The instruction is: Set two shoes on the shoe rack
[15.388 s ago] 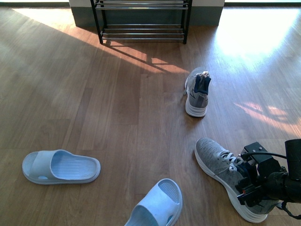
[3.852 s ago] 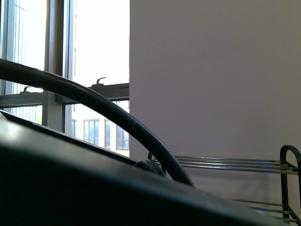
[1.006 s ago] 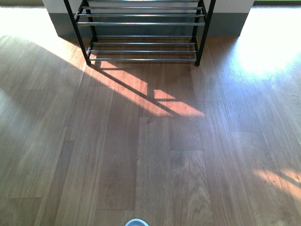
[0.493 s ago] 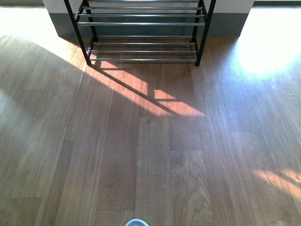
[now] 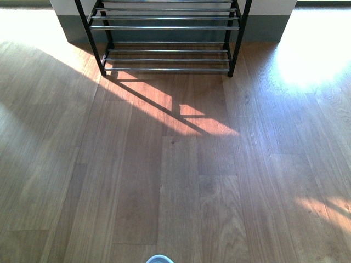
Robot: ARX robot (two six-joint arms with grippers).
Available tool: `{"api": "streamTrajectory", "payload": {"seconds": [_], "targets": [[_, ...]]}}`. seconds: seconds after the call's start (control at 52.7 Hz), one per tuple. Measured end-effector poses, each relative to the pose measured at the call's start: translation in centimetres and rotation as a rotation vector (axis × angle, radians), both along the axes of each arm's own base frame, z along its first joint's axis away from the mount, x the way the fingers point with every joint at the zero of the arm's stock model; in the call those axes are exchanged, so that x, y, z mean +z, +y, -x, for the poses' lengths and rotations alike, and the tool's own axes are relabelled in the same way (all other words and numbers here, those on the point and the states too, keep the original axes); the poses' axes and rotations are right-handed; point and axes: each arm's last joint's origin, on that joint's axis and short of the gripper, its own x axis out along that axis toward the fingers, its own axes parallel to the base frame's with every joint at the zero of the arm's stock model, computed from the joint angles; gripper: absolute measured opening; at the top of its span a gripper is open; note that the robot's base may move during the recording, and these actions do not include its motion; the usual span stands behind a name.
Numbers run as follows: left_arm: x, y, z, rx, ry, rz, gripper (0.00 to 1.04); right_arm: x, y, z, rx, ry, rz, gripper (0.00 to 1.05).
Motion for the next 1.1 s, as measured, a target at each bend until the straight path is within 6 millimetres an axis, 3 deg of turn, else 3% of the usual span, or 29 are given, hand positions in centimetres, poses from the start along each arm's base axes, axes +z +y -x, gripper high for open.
{"api": "streamTrajectory", "payload": {"seconds": [1.1], "targets": [[0.01, 0.07, 0.00, 0.014, -0.005, -0.014, 0.02, 0.00, 0.03, 0.00, 0.006, -0.001, -0.002, 0.02]]}}
